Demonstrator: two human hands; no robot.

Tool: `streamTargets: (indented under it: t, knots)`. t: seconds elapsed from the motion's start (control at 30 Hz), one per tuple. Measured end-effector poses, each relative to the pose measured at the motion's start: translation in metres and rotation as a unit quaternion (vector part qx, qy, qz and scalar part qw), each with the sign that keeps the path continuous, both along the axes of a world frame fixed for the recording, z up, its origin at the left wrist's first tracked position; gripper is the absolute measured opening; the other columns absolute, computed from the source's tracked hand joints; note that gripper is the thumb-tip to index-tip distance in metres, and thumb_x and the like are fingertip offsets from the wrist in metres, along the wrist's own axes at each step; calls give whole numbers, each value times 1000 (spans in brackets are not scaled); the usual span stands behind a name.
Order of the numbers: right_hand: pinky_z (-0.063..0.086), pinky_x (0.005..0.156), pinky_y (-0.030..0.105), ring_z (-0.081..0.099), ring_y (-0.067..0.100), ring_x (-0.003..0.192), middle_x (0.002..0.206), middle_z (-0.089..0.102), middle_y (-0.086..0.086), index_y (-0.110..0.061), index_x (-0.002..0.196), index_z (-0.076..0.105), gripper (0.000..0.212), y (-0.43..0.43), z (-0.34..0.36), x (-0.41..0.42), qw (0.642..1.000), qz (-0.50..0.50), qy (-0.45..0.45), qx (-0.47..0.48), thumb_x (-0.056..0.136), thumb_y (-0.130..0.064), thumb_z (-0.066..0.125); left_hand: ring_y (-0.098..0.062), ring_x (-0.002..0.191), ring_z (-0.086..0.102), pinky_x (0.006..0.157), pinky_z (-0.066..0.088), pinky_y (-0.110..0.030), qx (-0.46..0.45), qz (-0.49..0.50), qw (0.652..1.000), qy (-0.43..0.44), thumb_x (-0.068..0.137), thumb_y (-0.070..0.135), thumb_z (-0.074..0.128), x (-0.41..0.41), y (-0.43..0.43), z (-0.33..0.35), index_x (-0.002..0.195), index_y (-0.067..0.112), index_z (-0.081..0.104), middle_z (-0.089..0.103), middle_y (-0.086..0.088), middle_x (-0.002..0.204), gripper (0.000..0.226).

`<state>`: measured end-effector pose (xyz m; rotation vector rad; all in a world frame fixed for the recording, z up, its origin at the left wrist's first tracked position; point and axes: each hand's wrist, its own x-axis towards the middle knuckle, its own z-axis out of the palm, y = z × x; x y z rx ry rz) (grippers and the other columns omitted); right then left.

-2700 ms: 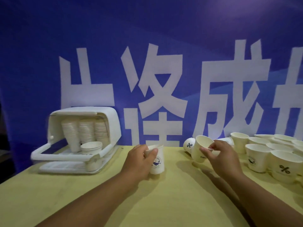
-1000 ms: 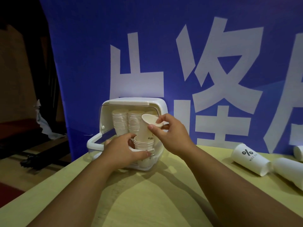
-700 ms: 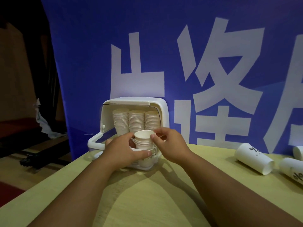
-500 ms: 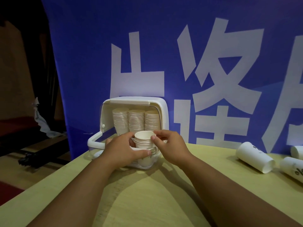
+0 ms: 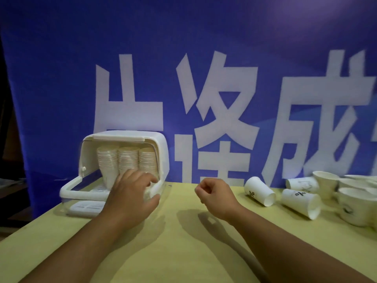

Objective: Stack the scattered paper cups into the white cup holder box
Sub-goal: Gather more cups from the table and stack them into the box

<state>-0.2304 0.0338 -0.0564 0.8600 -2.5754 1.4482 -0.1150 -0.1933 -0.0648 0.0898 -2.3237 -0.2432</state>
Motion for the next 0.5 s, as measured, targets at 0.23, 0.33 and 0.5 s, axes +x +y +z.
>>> streamTargets:
  t: [0.23,0.33,0.5]
  knots:
    - [55,77,23,64,13,86,89,67,-9,-26,93,69,5,107,-14,-13,996,-90,9,19,97,-25,67,-18,86,57,75,49,-39,-101,5,993,68,75,39,66,-9,37,2,90,24,68,62,8,92,21]
    - [48,71,20,61,9,86,93,65,-11,-29,89,67,8,144,-15,-22,990,-138,21,28,95,-24,69,-18,90,53,79,43,-38,-72,54,994,58,72,35,67,-10,35,3,89,26,65,58,9,95,19]
    - [58,68,34,63,12,74,84,69,-4,-23,92,70,4,194,-18,-32,961,-271,53,-1,95,-23,67,-14,92,51,86,44,-39,-14,-2,998,-63,73,41,60,-26,83,7,86,33,60,55,17,89,15]
